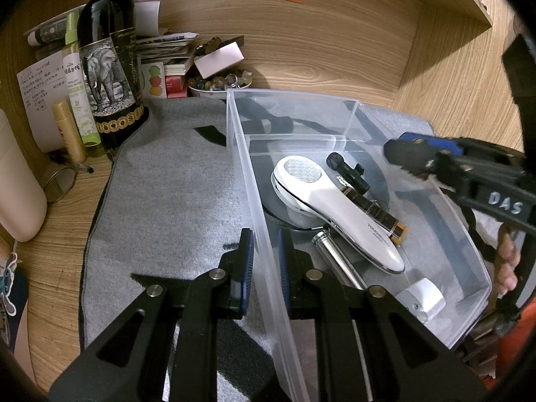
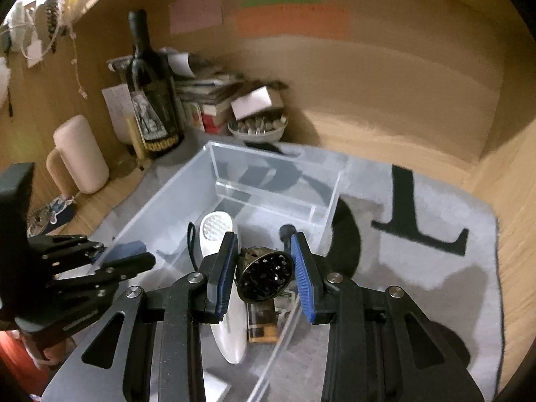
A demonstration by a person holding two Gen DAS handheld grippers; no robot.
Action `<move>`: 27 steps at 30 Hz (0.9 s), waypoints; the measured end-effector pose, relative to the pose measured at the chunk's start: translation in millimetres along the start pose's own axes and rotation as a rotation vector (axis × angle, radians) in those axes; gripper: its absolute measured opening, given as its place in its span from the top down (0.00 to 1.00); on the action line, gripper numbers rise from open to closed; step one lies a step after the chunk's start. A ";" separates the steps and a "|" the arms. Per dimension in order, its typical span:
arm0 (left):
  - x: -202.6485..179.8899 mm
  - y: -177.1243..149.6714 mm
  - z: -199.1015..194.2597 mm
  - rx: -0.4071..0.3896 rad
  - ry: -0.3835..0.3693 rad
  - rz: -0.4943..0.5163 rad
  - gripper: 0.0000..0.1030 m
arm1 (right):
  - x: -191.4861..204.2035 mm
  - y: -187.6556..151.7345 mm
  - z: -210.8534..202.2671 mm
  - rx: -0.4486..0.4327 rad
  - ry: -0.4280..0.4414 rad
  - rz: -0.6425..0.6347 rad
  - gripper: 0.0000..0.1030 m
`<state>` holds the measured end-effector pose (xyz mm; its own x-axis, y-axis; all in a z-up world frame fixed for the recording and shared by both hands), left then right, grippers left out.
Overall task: Organize rigid objects
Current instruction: 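Carry the round item with the right tool into the box and release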
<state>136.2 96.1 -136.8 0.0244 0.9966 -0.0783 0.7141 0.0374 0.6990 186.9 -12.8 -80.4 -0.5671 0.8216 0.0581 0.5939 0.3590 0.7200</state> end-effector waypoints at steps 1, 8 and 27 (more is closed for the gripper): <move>-0.1 -0.2 -0.1 0.000 0.000 0.000 0.87 | 0.8 -1.0 3.5 0.011 0.005 0.000 0.70; -0.1 -0.3 -0.1 0.000 0.000 0.000 0.87 | 8.9 -12.0 20.1 0.073 0.016 -0.046 0.70; -0.3 -2.2 -1.2 0.011 0.011 0.004 0.84 | 11.2 -4.0 -3.5 -0.005 0.005 -0.030 0.41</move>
<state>133.8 95.8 -137.5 0.0194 0.9975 -0.0673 0.7219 0.0326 0.6912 176.1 -6.6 -80.2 -0.5874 0.8083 0.0402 0.5740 0.3811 0.7248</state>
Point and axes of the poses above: each gripper's, at about its wrist camera, not at the fingertips, and z roughly the way its jaws point, x to its left, y to its top, the point moved 7 cm from there along z, roughly the way its jaws point, and after that the axes turned 3 degrees about z, right-handed, at the moved point
